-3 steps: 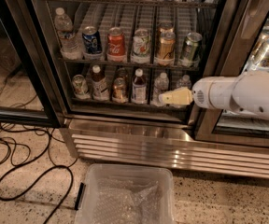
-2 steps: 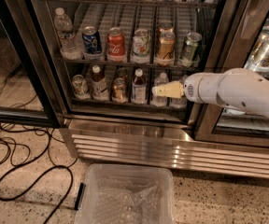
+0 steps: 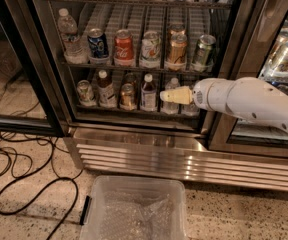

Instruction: Pick orange can from middle shelf of fridge

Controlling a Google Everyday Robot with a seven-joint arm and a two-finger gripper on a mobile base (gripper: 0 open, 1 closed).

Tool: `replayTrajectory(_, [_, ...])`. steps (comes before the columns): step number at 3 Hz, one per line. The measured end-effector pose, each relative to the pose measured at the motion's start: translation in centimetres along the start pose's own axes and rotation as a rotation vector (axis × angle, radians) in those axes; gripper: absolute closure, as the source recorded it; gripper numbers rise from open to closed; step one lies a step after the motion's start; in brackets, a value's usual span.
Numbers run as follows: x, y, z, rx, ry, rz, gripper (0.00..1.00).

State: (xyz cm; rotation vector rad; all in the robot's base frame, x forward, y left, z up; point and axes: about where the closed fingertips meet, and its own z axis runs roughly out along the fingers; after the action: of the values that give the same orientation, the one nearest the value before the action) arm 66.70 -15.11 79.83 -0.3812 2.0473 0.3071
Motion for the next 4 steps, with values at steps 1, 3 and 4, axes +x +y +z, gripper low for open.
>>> replayTrajectory(1, [-1.6,1.1,1.6,0.021,-0.074,0.015,0.00])
replayTrajectory(3, [-3.7,1.7,3.9,0.051,-0.154,0.036,0.20])
replayTrajectory(4, [-4.0,1.3,4.3,0.071,-0.171,0.036,0.20])
